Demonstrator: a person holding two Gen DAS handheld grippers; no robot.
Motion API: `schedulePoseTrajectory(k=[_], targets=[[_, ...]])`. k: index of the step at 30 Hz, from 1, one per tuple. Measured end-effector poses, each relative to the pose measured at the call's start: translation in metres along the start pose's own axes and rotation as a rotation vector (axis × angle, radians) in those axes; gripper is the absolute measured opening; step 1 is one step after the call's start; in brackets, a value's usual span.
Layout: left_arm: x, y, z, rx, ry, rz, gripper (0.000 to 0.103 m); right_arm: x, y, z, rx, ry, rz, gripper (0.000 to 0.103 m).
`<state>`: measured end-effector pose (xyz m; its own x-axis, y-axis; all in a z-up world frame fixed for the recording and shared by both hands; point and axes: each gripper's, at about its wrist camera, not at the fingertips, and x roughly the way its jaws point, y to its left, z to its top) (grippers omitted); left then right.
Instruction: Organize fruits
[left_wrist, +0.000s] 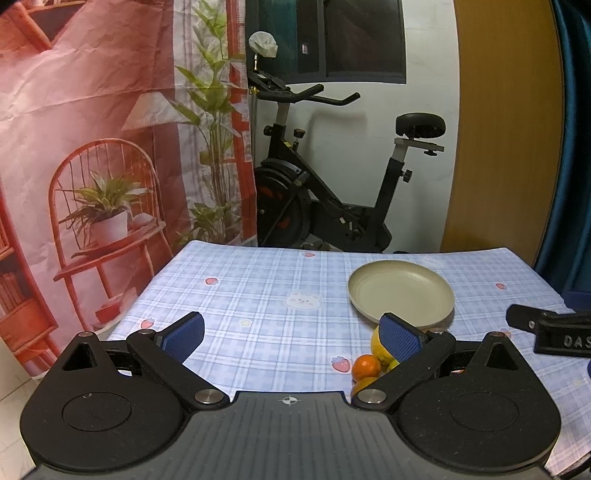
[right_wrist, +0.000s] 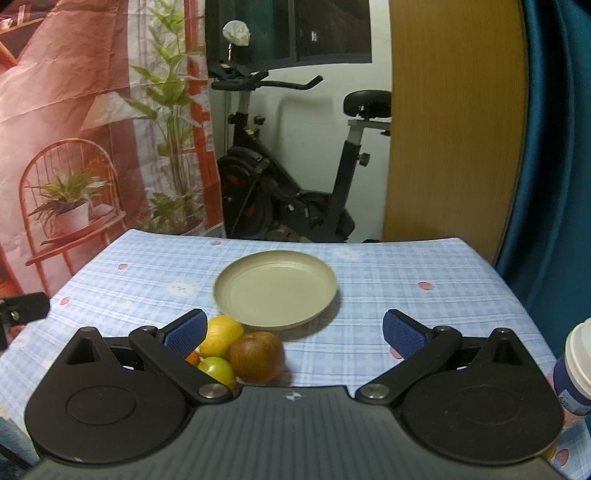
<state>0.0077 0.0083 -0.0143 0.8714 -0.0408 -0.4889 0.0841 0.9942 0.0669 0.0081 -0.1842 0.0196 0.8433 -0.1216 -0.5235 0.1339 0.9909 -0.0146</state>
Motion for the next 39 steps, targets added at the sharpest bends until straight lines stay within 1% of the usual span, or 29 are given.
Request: schedulePoseTrajectory(k=[2,4,5,7,9,11,13,17,19,21,23,26,28,30,36,39], targets=[[0.003,0.001,-0.002,-0.013,0.007,-0.012,0.101,0.000,-0.002,-0.006,-0.004,-0.012,0.021,0.103],[0.006,0.001,-0.003,-0.016,0.009,-0.019,0.100,-0.001,-0.004,-0.015,0.000,-0.047,0.036,0.103],[0.008,0.001,-0.005,-0.012,0.011,-0.021,0.097,-0.001,-0.005,-0.019,-0.004,-0.065,0.050,0.103],[0.012,-0.002,-0.007,0.008,0.016,-0.023,0.097,-0.003,-0.006,-0.025,0.000,-0.105,0.069,0.103],[0.014,-0.002,-0.009,0.015,0.019,-0.021,0.097,-0.005,-0.010,-0.030,0.029,-0.150,0.136,0.103],[0.015,-0.001,-0.010,0.008,0.018,-0.035,0.096,-0.004,-0.014,-0.033,0.071,-0.166,0.201,0.103],[0.016,0.002,-0.012,-0.004,0.013,-0.057,0.096,-0.004,-0.015,-0.034,0.084,-0.172,0.222,0.103],[0.019,0.002,-0.015,-0.016,0.016,-0.049,0.095,-0.002,-0.016,-0.035,0.092,-0.172,0.233,0.103],[0.020,0.004,-0.017,-0.026,0.017,-0.059,0.095,0.002,-0.020,-0.032,0.100,-0.142,0.241,0.103],[0.020,0.003,-0.018,-0.030,0.016,-0.067,0.095,0.006,-0.020,-0.030,0.098,-0.116,0.226,0.103],[0.021,0.003,-0.019,-0.037,0.024,-0.078,0.092,0.007,-0.019,-0.031,0.090,-0.105,0.209,0.103],[0.023,0.005,-0.020,-0.049,0.032,-0.095,0.092,0.007,-0.017,-0.030,0.080,-0.089,0.197,0.103],[0.022,0.005,-0.020,-0.046,0.026,-0.094,0.092,0.006,-0.014,-0.028,0.057,-0.085,0.203,0.103],[0.021,0.004,-0.019,-0.037,0.021,-0.093,0.092,0.007,-0.009,-0.026,0.020,-0.081,0.189,0.103],[0.026,0.006,-0.004,-0.028,0.000,-0.157,0.091,0.012,-0.008,-0.018,-0.057,-0.038,0.153,0.103],[0.036,0.006,0.004,-0.029,-0.003,-0.201,0.091,0.017,-0.008,-0.010,-0.126,-0.044,0.135,0.103]])
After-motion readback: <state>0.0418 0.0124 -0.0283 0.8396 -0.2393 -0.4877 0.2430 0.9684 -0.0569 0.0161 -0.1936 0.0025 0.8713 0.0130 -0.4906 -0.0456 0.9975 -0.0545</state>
